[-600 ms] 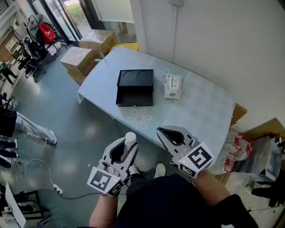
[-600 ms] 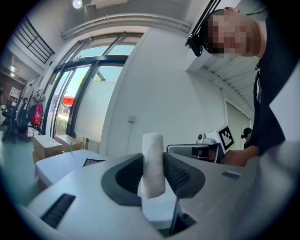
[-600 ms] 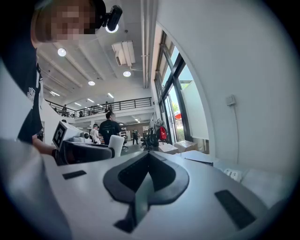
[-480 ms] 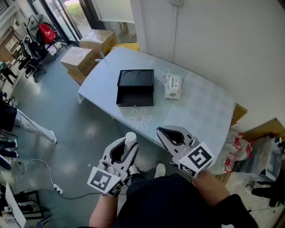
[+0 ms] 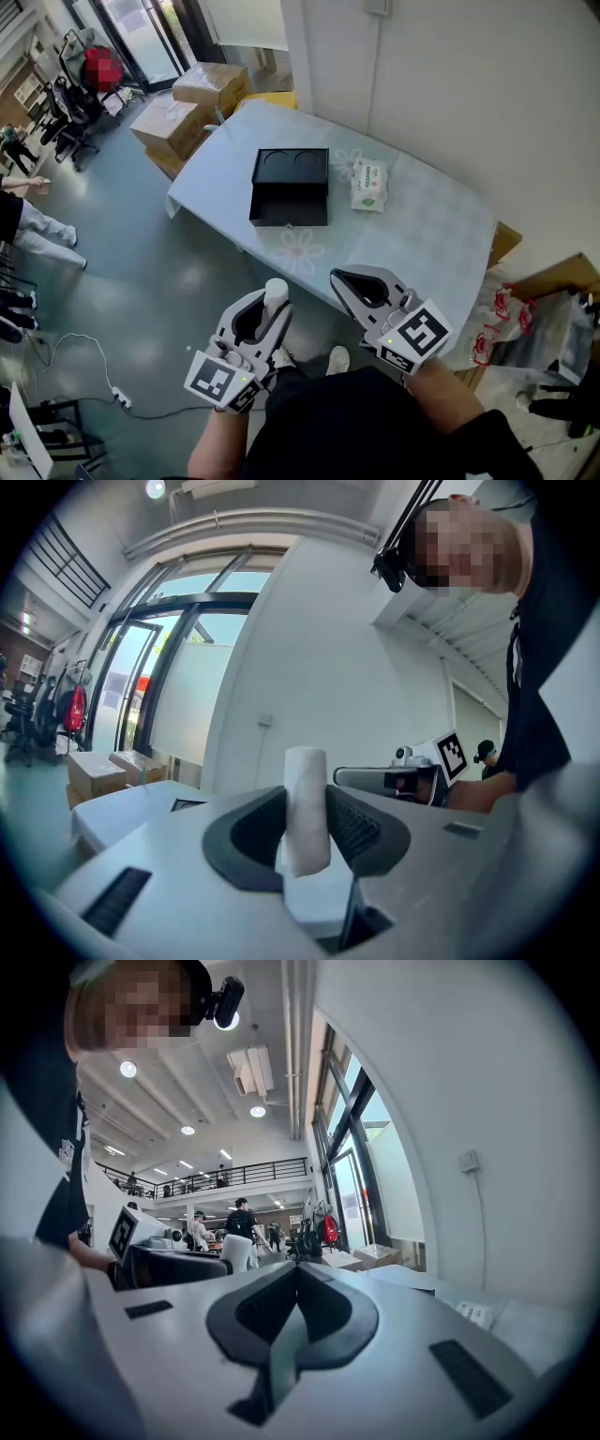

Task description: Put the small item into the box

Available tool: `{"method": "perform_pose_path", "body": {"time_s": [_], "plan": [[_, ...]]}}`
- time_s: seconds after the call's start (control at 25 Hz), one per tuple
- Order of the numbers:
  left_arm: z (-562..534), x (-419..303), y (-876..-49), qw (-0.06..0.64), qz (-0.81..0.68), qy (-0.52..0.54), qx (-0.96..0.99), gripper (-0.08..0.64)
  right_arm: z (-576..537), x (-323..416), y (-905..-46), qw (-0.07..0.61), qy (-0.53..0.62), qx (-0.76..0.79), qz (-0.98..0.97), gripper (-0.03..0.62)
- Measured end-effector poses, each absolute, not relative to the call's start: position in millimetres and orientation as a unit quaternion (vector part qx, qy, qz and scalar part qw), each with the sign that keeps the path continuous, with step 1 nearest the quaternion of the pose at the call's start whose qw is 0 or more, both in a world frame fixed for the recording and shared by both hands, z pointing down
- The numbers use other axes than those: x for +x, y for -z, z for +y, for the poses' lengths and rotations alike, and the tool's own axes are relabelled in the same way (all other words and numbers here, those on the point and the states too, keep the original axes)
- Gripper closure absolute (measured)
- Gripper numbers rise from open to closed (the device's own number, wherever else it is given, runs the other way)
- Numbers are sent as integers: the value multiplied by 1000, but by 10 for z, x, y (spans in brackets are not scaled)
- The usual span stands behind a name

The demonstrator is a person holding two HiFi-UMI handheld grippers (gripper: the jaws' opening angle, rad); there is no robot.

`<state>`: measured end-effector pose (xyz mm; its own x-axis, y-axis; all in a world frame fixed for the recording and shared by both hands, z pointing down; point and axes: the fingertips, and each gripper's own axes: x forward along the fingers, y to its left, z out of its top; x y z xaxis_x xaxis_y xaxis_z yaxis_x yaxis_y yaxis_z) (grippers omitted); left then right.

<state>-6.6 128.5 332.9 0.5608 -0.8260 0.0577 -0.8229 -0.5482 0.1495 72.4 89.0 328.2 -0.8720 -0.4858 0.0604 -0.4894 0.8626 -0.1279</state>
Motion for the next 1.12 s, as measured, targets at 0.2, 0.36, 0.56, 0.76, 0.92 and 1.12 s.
{"method": "perform_pose_path", "body": {"time_s": [0.2, 0.36, 0.56, 0.76, 0.92, 1.12], "plan": [[1243, -105, -3324, 81, -465, 8, 882, 426, 857, 654, -3325, 17, -70, 254, -964, 583], [1219, -209, -3336, 80, -467, 6, 881, 426, 825, 565, -3306, 17, -71, 254, -965, 583], [1178, -368, -3277, 88, -470, 11, 878, 426, 799, 392, -3287, 19, -71, 251, -965, 583], [1151, -601, -3308, 88, -470, 9, 878, 426, 756, 162, -3279, 24, -71, 250, -965, 583], [1110, -779, -3332, 99, -467, 11, 879, 426, 699, -26, -3283, 27, -71, 252, -965, 583], [1034, -1022, -3358, 95, -462, 11, 882, 426, 624, -231, -3296, 30, -71, 261, -962, 583]]}}
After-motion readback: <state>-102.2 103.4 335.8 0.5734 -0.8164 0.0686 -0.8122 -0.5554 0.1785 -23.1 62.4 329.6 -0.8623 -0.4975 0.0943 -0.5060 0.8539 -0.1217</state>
